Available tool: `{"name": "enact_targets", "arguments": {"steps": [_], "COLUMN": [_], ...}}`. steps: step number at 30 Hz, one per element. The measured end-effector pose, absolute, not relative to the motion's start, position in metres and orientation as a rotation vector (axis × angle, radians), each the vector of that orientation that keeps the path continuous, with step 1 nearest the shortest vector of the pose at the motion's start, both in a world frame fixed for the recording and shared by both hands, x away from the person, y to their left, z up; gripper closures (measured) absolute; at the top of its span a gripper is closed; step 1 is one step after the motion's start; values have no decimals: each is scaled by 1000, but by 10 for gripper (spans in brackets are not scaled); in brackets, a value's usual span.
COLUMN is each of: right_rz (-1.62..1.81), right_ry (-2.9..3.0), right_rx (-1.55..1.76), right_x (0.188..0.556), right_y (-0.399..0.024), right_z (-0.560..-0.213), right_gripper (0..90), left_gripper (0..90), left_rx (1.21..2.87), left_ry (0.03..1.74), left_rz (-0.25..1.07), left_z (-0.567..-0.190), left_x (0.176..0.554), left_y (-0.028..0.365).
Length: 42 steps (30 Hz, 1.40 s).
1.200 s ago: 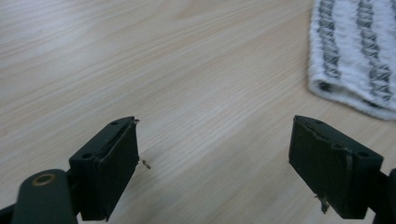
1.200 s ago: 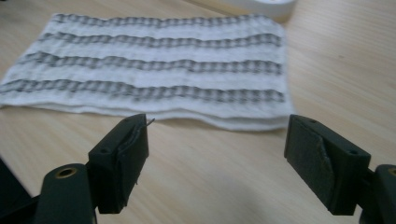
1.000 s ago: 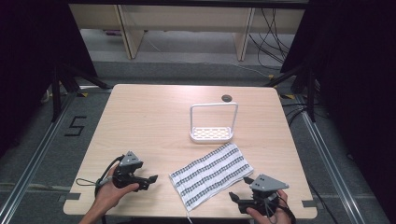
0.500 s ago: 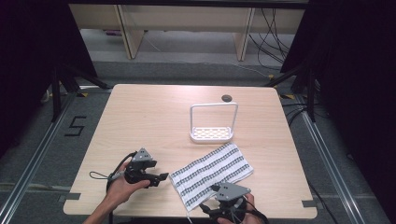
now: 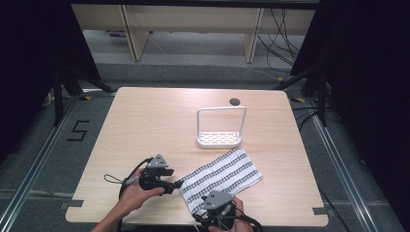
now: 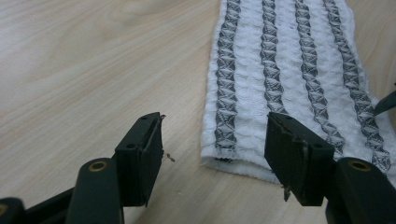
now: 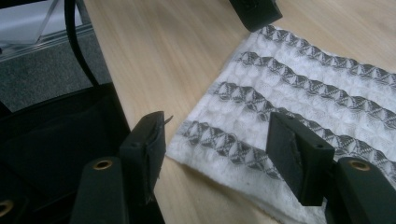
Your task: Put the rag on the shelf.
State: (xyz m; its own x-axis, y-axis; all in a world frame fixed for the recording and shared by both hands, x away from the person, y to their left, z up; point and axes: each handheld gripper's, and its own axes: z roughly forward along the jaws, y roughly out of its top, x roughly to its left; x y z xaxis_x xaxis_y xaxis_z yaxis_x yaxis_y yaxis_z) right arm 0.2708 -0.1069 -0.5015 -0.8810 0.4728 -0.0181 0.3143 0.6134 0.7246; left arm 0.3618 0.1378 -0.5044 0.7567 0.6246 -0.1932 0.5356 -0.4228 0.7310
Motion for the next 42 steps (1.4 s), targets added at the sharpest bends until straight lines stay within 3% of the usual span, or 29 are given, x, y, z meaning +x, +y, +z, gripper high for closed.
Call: {"name": "enact_targets", "arguments": {"steps": [14,25,31,42], "right_rz": [1089,1076,1078,1134], "right_ry": [2614,2609,2611,2612], "right_rx": [685,696,697,697], "right_x": [277,280,283,288], "right_y": [-99,-106,-109,-116], "right_z": [-516,-514,-514,-508], "right_gripper": [439,622,794,860], "left_gripper": [450,647,825,874], "left_rx": [2173,2216,2219,2188], "left_ry": [816,755,749,710], "left_rz": [138,154,148,201], "left_z": [-509,-513,-513,-499], "left_x": [362,361,359,349], "left_y": [132,131,131,131]}}
